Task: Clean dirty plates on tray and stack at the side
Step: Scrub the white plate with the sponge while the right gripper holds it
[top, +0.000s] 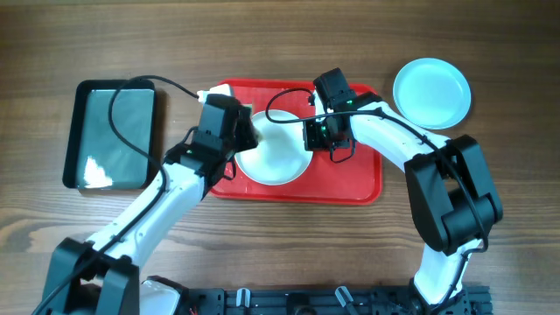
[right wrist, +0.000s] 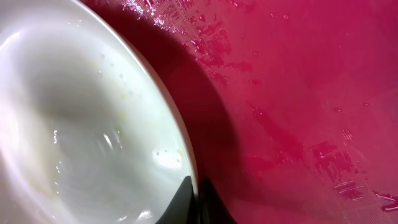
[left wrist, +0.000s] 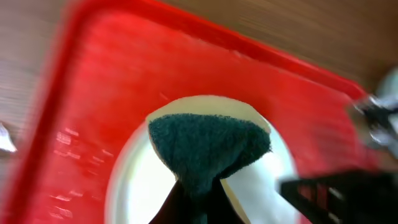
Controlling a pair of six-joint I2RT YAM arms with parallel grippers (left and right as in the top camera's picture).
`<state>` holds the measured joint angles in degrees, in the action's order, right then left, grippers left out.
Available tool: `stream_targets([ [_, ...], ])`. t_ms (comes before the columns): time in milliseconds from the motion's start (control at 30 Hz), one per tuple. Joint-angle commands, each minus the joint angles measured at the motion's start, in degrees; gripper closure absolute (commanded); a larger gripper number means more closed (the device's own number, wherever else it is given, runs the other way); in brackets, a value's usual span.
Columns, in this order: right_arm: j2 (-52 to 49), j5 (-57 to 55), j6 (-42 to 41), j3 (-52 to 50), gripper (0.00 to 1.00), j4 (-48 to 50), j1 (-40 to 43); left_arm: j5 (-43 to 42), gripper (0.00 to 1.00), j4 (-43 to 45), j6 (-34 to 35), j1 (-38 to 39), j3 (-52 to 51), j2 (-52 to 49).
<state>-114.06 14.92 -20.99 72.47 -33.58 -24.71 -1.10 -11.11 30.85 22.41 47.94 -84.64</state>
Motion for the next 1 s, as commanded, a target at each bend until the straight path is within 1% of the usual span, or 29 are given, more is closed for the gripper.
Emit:
stream_targets([
  [0, -0.83, -1.44, -1.73, -0.22, 0.96, 0.13, 0.2, -8.72, 0.96, -0.48, 3.78, 0.85, -0.28, -4.0],
  [100, -0.83, -1.46, -1.7, -0.22, 0.96, 0.22, 0.2, -8.68, 0.96, 0.76, 4.33, 2.25, -0.28, -8.98],
  [233, -0.83, -1.46, -1.66, -0.22, 0.96, 0.09, 0.2, -8.7, 0.96, 5.42, 3.91, 2.45, -0.28, -15.23],
  [367, -0.83, -1.49, -1.62, -0.22, 0.96, 0.04, 0.2, -8.24, 0.96, 7.06, 3.56, 2.45, -0.28, -17.09],
  [400, -0.83, -1.66, -1.66, -0.22, 0.96, 0.04, 0.2, -7.48, 0.96, 7.06, 1.25, 2.45, -0.28, -17.11],
  [433, -0.83, -1.68, -1.62, -0.22, 0.96, 0.04, 0.2, -5.09, 0.96, 6.73, -2.78, 2.45, -0.26, -17.11],
  [467, -0.83, -1.68, -1.6, -0.22, 0.96, 0.07, 0.2, -3.1, 0.96, 6.27, -4.83, 2.45, -0.26, -17.07],
  [633, -0.83, -1.68, -1.55, -0.22, 0.96, 0.07, 0.2, 12.79, 0.96, 2.23, -10.21, 2.97, 0.39, -15.69],
  [700, -0.83, -1.95, -1.55, -0.22, 0.96, 0.04, 0.2, 21.07, 0.96, 1.22, -12.68, 4.17, 1.14, -15.02],
  [733, -0.83, -2.14, -1.51, -0.22, 0.96, 0.02, 0.2, 26.56, 0.96, 1.2, -13.44, 5.27, 1.57, -14.67],
  [833, -0.83, -2.56, -1.49, -0.22, 0.96, -0.17, 0.2, 38.51, 0.96, 1.81, -16.22, 8.63, 2.6, -14.23],
  [967, -0.83, -2.56, -1.49, -0.22, 0.96, -0.31, 0.2, 48.92, 0.96, 6.21, -21.53, 13.0, 2.89, -14.23],
])
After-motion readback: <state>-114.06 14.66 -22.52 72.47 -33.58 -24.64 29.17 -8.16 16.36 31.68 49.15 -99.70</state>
